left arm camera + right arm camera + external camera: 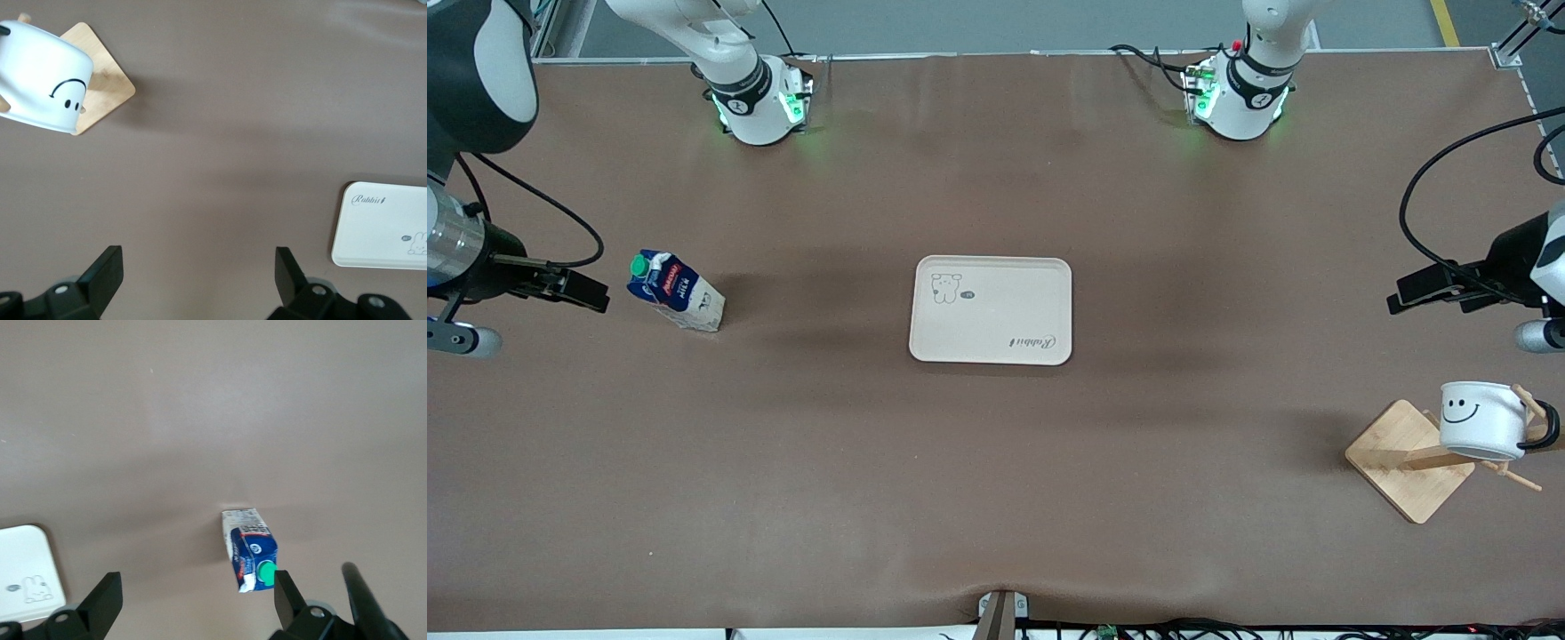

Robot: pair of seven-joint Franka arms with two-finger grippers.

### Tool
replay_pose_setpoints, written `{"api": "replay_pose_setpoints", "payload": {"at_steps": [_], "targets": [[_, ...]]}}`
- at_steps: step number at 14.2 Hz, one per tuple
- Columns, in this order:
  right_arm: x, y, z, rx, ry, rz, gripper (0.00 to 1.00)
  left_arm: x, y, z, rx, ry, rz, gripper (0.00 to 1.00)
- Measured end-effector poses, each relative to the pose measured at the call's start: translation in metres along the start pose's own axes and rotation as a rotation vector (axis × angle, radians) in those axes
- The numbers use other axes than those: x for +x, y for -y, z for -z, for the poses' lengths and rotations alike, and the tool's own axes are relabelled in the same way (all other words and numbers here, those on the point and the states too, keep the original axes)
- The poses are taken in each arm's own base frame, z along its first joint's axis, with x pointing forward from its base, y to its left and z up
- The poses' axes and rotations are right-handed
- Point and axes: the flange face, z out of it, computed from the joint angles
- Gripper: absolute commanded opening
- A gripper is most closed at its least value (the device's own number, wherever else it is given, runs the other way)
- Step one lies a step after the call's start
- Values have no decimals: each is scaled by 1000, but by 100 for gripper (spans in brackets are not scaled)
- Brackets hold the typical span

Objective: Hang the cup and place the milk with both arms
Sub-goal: 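Set the carton on the table and open the right gripper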

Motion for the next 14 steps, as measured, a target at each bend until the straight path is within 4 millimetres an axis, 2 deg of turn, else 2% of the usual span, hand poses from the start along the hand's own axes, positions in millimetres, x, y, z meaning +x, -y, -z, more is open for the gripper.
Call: {"api": "replay_pose_setpoints", "payload": {"at_steps": [2, 4, 6, 9, 11, 14], "targets": [[-2, -3, 7, 28, -7, 13, 100, -4, -3, 6, 10, -9, 3, 100], [2, -21, 9, 31, -11, 7, 100, -9, -11, 13, 25, -23, -7, 100], [3, -39, 17, 37, -21, 86, 100, -16, -20, 22, 72, -37, -6, 100], [-13, -52, 26, 34, 14, 154, 100, -40, -35, 38, 152, -20, -9, 100], [-22, -66, 17, 38, 11, 156, 100, -57, -40, 46, 178, -17, -9, 100], [-45, -66, -3, 39, -42, 174, 100, -78, -38, 48, 198, -8, -20, 100]]}}
